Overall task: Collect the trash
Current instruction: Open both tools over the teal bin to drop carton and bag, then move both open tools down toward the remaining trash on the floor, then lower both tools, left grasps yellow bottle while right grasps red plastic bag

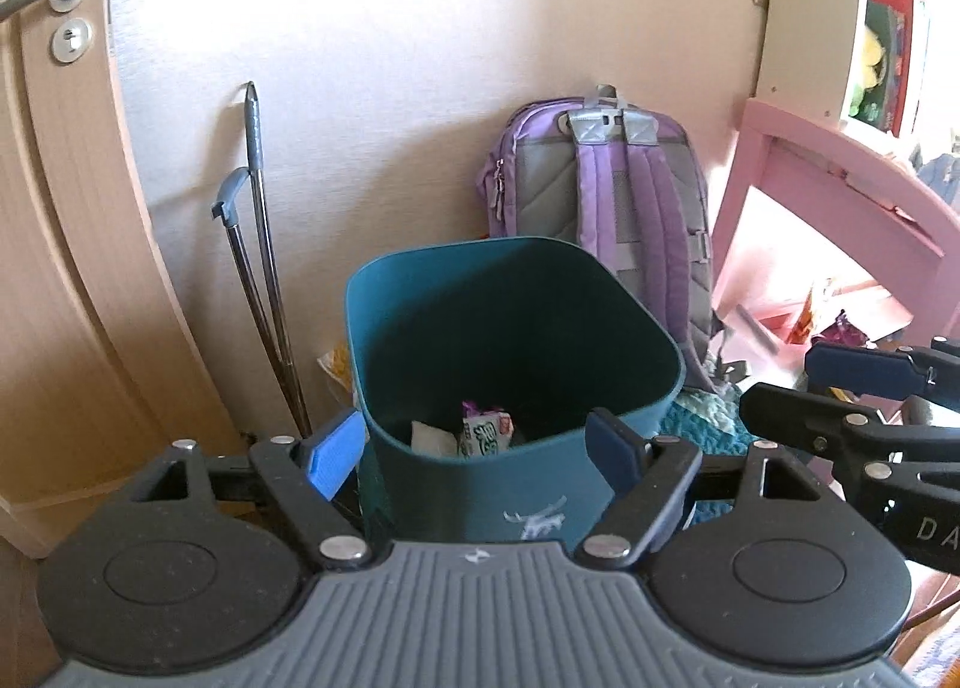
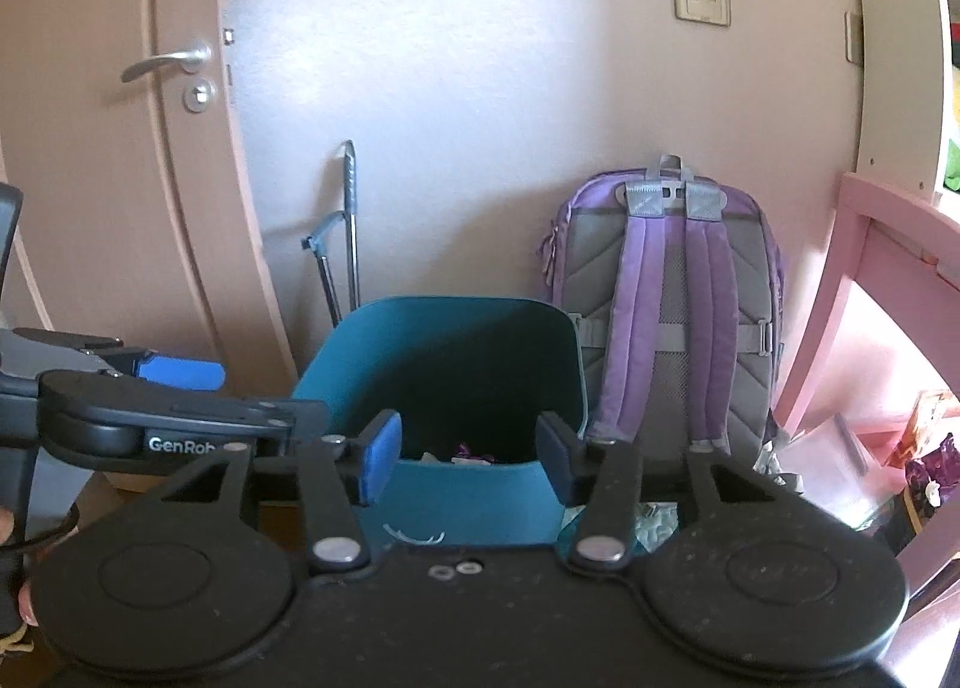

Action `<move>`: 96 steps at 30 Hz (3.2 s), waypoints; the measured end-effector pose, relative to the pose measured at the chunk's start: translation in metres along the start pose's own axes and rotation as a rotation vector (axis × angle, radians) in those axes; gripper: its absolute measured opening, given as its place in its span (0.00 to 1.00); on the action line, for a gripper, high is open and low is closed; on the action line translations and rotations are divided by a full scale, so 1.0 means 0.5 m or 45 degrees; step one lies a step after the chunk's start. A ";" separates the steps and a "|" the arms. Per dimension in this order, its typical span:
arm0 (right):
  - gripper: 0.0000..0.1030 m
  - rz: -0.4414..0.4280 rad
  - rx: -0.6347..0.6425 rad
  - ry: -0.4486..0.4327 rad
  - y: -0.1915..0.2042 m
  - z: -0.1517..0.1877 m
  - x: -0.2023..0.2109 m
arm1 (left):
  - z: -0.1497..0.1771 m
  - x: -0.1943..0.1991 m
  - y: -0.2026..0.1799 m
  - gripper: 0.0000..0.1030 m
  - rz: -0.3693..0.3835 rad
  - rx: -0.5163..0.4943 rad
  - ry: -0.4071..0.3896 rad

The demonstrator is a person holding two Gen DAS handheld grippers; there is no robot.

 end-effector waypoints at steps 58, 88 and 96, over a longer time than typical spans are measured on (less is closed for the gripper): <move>0.65 0.221 -0.152 0.961 -0.301 0.813 -0.417 | 0.817 -0.494 0.033 1.00 0.074 0.263 0.827; 0.65 0.256 -0.069 1.556 -0.395 1.270 -0.595 | 1.246 -0.739 -0.009 0.86 0.230 0.344 1.356; 0.63 0.227 0.020 1.594 -0.370 1.331 -0.614 | 1.262 -0.784 -0.020 0.56 0.197 0.219 1.395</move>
Point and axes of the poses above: each gripper's, at about its wrist camera, not at the fingertips, and x roughly against the way its jaws point, y to its left, z to its underside, the point moved 5 cm from there along -x, roughly the way its jaws point, and after that the axes turned 14 degrees about z, right-handed, at the moved point
